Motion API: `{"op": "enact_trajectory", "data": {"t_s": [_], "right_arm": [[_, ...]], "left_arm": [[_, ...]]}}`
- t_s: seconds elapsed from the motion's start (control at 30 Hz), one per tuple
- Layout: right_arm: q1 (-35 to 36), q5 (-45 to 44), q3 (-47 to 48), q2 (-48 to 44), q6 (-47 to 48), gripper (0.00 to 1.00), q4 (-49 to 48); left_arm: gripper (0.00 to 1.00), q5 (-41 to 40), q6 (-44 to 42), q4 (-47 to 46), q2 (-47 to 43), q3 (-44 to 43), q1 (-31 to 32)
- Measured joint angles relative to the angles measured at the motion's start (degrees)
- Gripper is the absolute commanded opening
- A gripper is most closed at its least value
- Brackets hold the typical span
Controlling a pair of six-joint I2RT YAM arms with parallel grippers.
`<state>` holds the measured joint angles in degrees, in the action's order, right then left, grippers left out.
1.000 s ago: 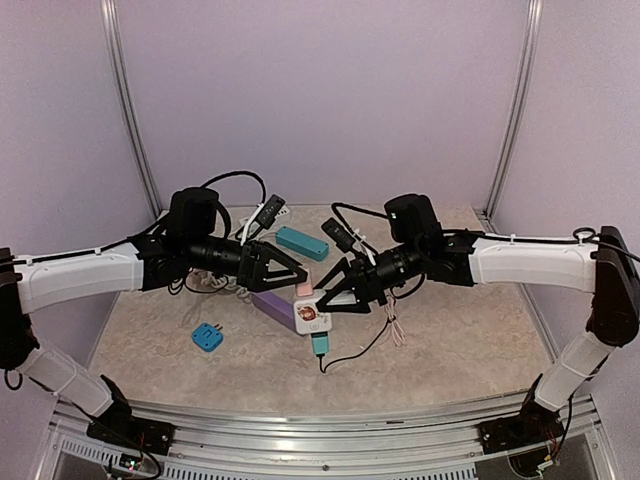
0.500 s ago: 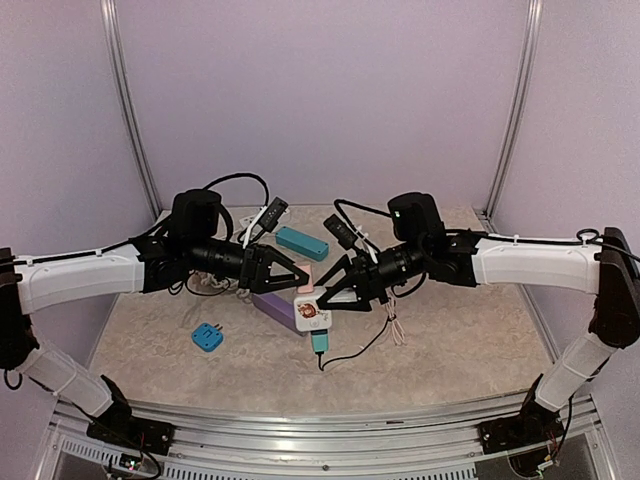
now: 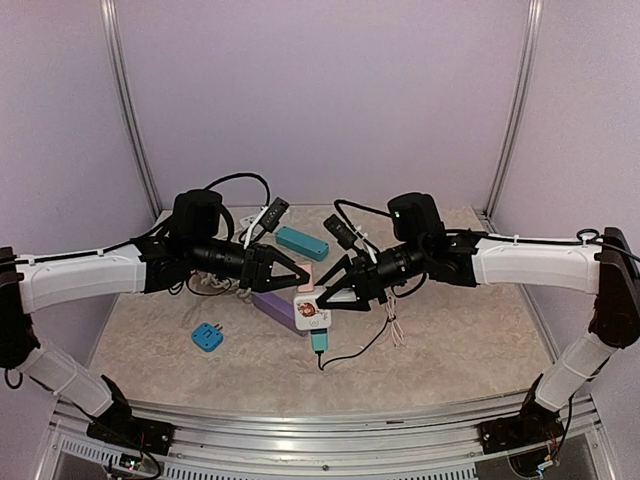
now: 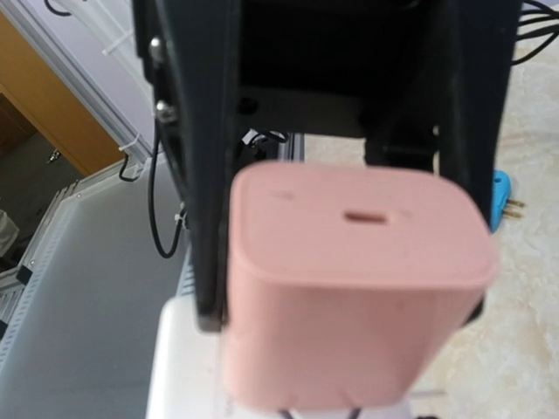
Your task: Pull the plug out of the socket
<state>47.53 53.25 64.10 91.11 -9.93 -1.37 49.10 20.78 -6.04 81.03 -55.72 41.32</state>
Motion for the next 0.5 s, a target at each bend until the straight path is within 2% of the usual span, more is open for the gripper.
{"op": "enact_trajectory", "data": {"t_s": [0.5], "right_arm": [[0.13, -2.91, -0.17, -0.42, 2.49, 0.00, 3.72]], "left_arm": [[0.21, 0.46, 1.27, -1.51, 2.51, -0.02, -0.15]]}}
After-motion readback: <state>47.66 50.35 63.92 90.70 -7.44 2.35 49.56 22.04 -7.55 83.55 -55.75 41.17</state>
